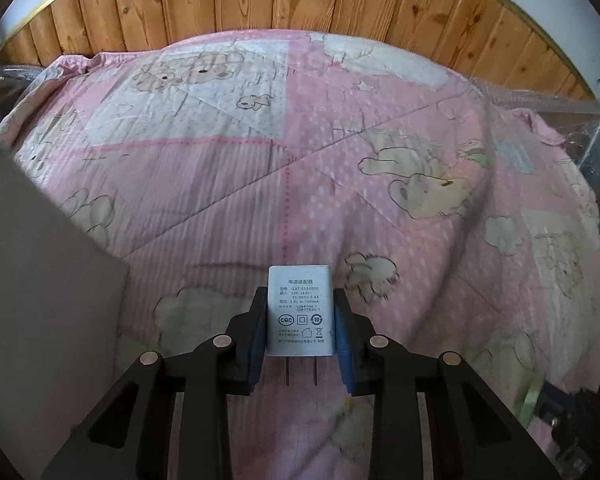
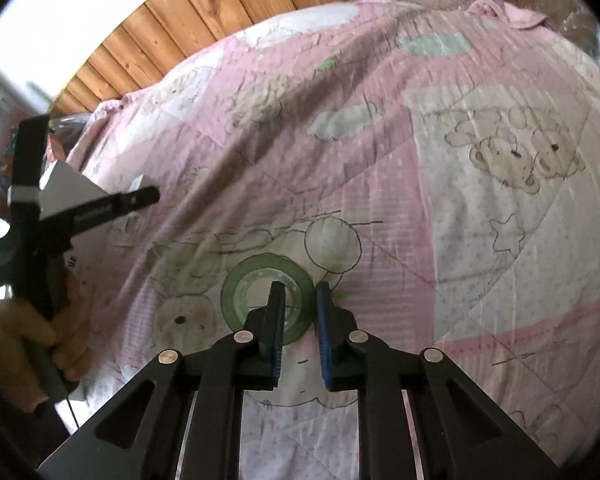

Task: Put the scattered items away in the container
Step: 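Grasp the white charger with the left gripper while the right gripper grasps the green tape, then carry the white charger and green tape over the white box with both grippers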

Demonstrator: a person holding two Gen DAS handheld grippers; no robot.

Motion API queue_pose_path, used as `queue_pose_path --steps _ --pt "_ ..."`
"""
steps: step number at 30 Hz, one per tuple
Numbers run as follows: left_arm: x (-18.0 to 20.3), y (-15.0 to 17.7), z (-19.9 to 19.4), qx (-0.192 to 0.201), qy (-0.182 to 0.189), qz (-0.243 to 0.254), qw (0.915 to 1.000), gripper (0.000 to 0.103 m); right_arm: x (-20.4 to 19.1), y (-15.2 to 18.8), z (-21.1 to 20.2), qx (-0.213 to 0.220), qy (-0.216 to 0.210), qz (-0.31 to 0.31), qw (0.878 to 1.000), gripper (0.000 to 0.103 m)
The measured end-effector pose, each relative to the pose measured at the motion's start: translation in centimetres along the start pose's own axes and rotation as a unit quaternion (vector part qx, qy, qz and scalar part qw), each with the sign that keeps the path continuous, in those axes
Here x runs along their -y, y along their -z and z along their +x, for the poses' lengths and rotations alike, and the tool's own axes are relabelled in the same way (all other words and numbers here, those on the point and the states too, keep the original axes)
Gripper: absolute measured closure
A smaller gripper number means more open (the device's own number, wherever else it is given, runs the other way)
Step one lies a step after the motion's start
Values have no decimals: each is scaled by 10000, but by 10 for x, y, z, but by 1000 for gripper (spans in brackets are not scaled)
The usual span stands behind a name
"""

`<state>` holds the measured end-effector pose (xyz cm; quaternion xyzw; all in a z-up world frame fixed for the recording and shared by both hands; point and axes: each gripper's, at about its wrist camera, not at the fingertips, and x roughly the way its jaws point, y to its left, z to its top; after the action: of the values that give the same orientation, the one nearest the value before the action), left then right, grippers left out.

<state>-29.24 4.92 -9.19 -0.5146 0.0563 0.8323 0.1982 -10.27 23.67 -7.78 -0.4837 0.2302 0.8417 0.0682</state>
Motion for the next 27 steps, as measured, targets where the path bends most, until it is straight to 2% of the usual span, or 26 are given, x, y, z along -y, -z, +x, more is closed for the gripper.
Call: queue_pose_path --steps 5,13,27 --pt "12 13 -27 174 -157 265 9994 72 -14 -1 -11 115 -132 -144 9997 88" --pt "23 25 -67 387 -109 411 9983 72 -32 6 -14 116 -289 -339 9989 88" --pt "13 57 -136 644 -209 450 9967 72 -66 32 -28 133 -449 -672 9966 88"
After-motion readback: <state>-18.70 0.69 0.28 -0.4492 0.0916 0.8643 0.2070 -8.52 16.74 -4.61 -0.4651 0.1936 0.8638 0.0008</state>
